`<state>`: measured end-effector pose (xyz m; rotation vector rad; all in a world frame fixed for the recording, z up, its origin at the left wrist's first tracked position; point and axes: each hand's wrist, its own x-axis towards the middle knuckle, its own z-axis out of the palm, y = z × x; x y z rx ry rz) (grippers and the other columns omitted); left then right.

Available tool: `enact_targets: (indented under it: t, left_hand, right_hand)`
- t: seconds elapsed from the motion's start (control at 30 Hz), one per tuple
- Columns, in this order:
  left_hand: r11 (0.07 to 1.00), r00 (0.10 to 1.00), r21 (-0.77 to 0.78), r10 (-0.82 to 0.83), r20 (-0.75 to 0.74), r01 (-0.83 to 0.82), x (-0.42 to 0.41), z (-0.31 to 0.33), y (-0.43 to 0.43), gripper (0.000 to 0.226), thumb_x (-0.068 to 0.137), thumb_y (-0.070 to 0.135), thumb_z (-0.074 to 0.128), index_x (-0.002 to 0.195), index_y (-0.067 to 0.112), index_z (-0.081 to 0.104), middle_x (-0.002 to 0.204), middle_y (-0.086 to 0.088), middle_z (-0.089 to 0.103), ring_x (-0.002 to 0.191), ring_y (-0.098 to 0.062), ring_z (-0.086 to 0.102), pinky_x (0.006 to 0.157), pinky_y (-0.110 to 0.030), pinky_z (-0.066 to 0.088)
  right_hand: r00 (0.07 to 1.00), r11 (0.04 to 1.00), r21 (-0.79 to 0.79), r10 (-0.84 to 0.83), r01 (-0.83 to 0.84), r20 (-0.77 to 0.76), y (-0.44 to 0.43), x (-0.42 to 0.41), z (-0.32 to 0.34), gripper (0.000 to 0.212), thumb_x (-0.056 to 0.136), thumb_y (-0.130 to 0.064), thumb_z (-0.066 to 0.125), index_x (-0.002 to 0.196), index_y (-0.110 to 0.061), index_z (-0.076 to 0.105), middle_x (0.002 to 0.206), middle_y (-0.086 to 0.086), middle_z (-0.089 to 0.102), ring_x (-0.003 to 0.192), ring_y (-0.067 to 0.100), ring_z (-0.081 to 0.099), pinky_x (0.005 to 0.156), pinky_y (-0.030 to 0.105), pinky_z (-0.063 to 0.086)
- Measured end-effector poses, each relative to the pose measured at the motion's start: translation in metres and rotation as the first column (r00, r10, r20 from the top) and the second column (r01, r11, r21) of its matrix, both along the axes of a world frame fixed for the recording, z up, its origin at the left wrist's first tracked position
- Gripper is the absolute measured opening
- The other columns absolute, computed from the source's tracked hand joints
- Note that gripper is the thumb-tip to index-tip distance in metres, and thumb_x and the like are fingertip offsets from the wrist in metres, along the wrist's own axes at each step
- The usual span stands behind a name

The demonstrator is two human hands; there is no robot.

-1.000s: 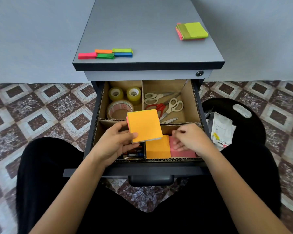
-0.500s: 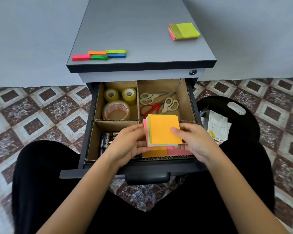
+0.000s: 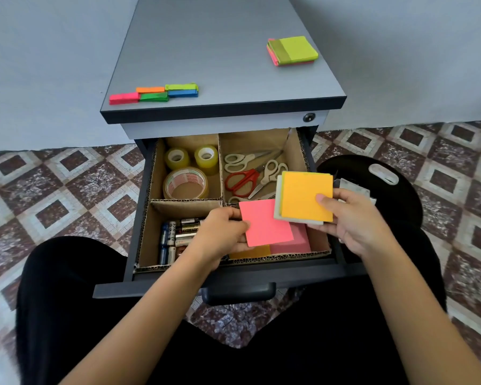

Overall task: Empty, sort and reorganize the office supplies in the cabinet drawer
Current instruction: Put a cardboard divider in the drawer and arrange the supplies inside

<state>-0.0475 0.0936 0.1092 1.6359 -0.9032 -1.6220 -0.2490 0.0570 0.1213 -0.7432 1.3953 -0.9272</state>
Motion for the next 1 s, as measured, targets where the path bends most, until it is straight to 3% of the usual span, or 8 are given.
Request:
enact_targets:
  t: [0.2,0.4,0.47,0.63,0.7,0.8,0.93,1.0]
  left_hand:
    - [0.988,0.984,0.078,-0.141,0.108,0.133,-0.019,-0.002,-0.011,0.016,0.093,-0.005,0.044,0.086,0.008,0.050,0.091,-0.015,0.064,0.078,-0.024,0.066,0.065,-0.032,0.059]
    - [0.984,0.982,0.124,-0.140,0.129,0.124,-0.043,-0.018,-0.021,0.021,0.092,-0.005,0.043,0.075,0.008,0.048,0.094,-0.017,0.058,0.085,-0.026,0.061,0.066,-0.030,0.056]
    - [0.981,0.971,0.133,-0.163,0.177,0.141,-0.047,-0.029,-0.024,0.017,0.089,-0.003,0.047,0.075,0.007,0.049,0.091,-0.016,0.056,0.086,-0.029,0.060,0.072,-0.037,0.056]
    - [0.963,0.893,0.117,-0.268,0.361,0.241,-0.045,-0.035,-0.026,0.016,0.085,0.004,0.051,0.085,-0.006,0.064,0.072,-0.014,0.055,0.072,-0.027,0.057,0.076,-0.043,0.054]
    - [0.957,0.899,0.124,-0.289,0.330,0.262,-0.043,-0.034,-0.026,0.017,0.086,-0.001,0.048,0.081,-0.005,0.064,0.070,-0.015,0.058,0.068,-0.028,0.059,0.069,-0.038,0.056]
    - [0.955,0.907,0.134,-0.293,0.303,0.264,-0.040,-0.033,-0.024,0.023,0.084,-0.007,0.046,0.069,0.007,0.056,0.079,-0.021,0.065,0.071,-0.030,0.064,0.061,-0.030,0.052]
    - [0.970,0.914,0.135,-0.238,0.327,0.204,-0.039,-0.040,-0.024,0.023,0.081,-0.004,0.051,0.080,0.018,0.042,0.098,-0.024,0.063,0.087,-0.038,0.068,0.080,-0.044,0.057]
    - [0.967,0.876,0.114,-0.256,0.408,0.229,-0.038,-0.043,-0.025,0.017,0.078,0.000,0.054,0.080,0.015,0.046,0.098,-0.024,0.065,0.090,-0.037,0.066,0.083,-0.046,0.055]
  right_hand:
    - [0.998,0.998,-0.055,-0.029,0.031,0.050,-0.008,-0.007,0.007,0.016,0.095,-0.007,0.051,0.110,-0.003,0.053,0.100,0.011,0.062,0.086,0.021,0.063,0.057,0.028,0.059]
    - [0.999,0.997,-0.065,-0.031,0.033,0.041,-0.010,-0.003,0.006,0.016,0.095,-0.008,0.051,0.110,-0.003,0.054,0.103,0.013,0.062,0.087,0.022,0.064,0.060,0.028,0.059]
    - [0.999,0.997,-0.064,-0.029,0.031,0.032,-0.010,-0.003,0.005,0.014,0.095,-0.008,0.052,0.108,-0.004,0.055,0.105,0.014,0.062,0.088,0.022,0.064,0.060,0.029,0.060]
    - [1.000,0.998,-0.065,-0.017,0.019,0.020,-0.009,-0.003,0.001,0.007,0.094,-0.009,0.054,0.100,-0.007,0.057,0.106,0.014,0.062,0.091,0.023,0.065,0.062,0.030,0.060]
    - [1.000,0.998,-0.062,-0.017,0.018,0.027,-0.009,-0.002,0.000,0.007,0.094,-0.009,0.054,0.100,-0.007,0.057,0.105,0.013,0.063,0.091,0.022,0.065,0.062,0.030,0.060]
    - [0.999,0.998,-0.053,-0.021,0.023,0.029,-0.009,-0.002,-0.001,0.003,0.094,-0.009,0.054,0.096,-0.010,0.057,0.106,0.013,0.063,0.091,0.022,0.065,0.062,0.031,0.060]
    - [0.999,0.998,-0.057,-0.023,0.024,0.022,-0.009,-0.001,-0.003,0.005,0.094,-0.009,0.054,0.091,-0.011,0.057,0.105,0.013,0.063,0.090,0.022,0.065,0.060,0.029,0.060]
    - [0.999,0.998,-0.059,-0.024,0.026,0.026,-0.008,-0.001,-0.003,0.006,0.094,-0.009,0.053,0.090,-0.012,0.057,0.104,0.013,0.063,0.089,0.021,0.065,0.061,0.030,0.060]
